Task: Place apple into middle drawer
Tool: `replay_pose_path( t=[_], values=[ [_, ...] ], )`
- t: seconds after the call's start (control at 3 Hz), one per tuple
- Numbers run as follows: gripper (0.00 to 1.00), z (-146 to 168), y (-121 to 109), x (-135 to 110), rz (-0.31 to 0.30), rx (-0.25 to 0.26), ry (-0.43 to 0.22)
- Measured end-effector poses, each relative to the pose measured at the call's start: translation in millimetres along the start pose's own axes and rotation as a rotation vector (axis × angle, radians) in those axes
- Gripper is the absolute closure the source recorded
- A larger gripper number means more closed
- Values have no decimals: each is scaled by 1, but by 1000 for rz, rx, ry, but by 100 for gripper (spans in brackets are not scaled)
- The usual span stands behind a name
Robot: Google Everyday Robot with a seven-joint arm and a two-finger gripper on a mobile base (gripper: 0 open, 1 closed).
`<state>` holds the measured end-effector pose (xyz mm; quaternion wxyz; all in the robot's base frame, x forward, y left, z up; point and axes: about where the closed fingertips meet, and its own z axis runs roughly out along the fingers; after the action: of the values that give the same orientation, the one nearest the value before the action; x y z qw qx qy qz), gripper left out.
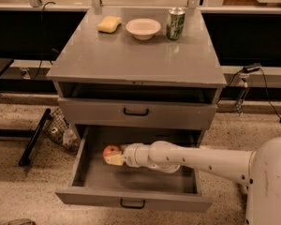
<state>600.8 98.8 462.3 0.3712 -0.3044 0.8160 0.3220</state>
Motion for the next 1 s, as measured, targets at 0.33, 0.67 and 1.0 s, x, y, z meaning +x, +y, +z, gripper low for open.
replay_pose_path(
  t=[0.33,0.67,1.0],
  values=[
    [30,15,-3,-1,11,-21,-6],
    [7,27,-13,13,26,-34,-9],
    [0,22,-27,37,75,-24,-31]
  ],
)
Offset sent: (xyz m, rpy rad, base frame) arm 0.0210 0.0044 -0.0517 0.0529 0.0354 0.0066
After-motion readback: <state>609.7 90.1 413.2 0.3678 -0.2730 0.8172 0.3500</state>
